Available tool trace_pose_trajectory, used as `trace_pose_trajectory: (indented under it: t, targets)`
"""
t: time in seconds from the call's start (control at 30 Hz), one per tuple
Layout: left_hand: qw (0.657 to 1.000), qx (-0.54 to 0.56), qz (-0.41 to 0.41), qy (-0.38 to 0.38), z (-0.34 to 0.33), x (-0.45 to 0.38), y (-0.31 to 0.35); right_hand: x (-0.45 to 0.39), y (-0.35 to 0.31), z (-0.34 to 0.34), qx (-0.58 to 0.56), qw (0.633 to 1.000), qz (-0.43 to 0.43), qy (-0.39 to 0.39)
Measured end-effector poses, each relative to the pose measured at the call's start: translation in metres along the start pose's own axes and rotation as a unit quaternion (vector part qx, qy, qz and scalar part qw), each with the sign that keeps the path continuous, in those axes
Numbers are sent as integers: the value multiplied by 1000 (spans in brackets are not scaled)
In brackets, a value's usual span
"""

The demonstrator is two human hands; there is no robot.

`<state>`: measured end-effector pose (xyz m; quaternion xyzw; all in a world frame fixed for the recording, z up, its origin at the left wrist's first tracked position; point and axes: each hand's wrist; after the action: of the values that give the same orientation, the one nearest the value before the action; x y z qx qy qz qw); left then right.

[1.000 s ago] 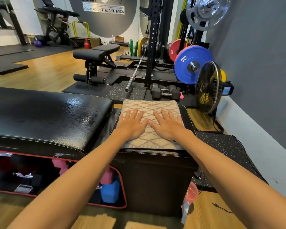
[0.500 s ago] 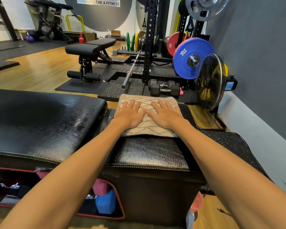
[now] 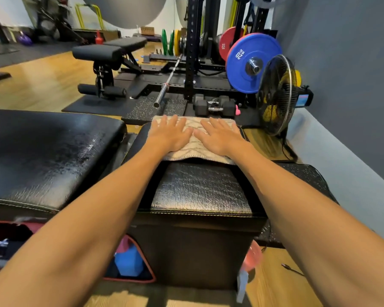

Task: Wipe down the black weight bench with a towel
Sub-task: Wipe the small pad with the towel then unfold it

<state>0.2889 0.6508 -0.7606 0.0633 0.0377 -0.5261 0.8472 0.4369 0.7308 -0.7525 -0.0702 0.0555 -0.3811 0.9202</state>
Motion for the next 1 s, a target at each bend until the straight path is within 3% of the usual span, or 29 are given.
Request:
trace_pose_trajectory:
  t: [0.43, 0.67, 1.0]
  targets:
    - [1000, 24, -17, -8, 9, 55, 47, 63, 23, 10, -30, 999, -16, -6]
    - [997, 55, -52, -16, 15, 106, 24, 105, -1, 8, 11, 1000, -8, -17]
    - [996, 87, -6, -23, 13, 130, -35, 102, -63, -5, 44, 999, 21, -23]
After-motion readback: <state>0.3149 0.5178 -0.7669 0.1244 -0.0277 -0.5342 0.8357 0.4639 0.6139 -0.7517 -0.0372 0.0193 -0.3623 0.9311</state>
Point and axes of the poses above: each hand's wrist, its own x-axis away from the middle knuckle, its own z-axis out of the back of the hand, y = z × x, and after that the axes turned 5 degrees about y, right-handed
